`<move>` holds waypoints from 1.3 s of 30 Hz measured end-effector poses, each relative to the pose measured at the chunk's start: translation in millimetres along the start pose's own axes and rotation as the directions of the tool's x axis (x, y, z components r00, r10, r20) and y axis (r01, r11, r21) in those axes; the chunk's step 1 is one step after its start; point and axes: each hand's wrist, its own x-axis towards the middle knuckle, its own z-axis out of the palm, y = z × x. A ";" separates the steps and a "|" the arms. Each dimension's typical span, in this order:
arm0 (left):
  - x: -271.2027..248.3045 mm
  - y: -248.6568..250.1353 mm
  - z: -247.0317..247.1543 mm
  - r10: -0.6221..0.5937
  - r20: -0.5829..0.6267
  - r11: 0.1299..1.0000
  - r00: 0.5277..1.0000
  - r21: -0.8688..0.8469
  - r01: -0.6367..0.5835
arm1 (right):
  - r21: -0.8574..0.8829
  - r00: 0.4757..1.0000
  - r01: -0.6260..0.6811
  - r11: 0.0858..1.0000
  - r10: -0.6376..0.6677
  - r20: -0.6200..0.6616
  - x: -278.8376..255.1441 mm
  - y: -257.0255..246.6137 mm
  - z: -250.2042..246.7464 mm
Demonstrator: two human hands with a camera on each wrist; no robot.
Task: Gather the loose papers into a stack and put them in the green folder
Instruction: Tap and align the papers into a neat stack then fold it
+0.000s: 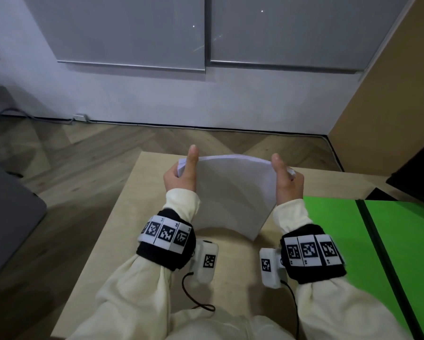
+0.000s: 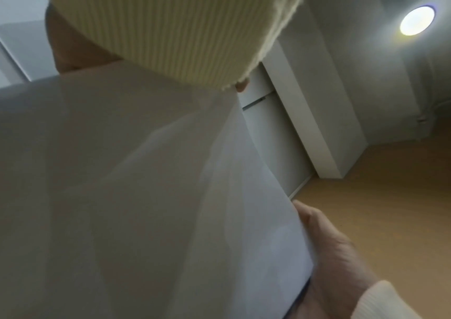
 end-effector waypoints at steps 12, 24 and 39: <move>6.7 6.8 -3.6 0.198 0.240 0.975 0.950 0.054 -0.217 | -0.039 0.969 0.203 0.978 -0.195 0.153 2.8 -8.7 1.1; 21.7 -2.8 -38.3 0.243 0.633 0.912 0.735 0.108 -0.395 | -0.090 0.964 0.139 0.986 -0.114 0.240 -4.7 -5.9 -11.3; -11.4 45.4 -8.5 0.455 0.624 0.717 0.636 0.166 -0.677 | -0.399 0.736 0.652 0.645 -0.409 0.540 -12.3 -57.2 4.7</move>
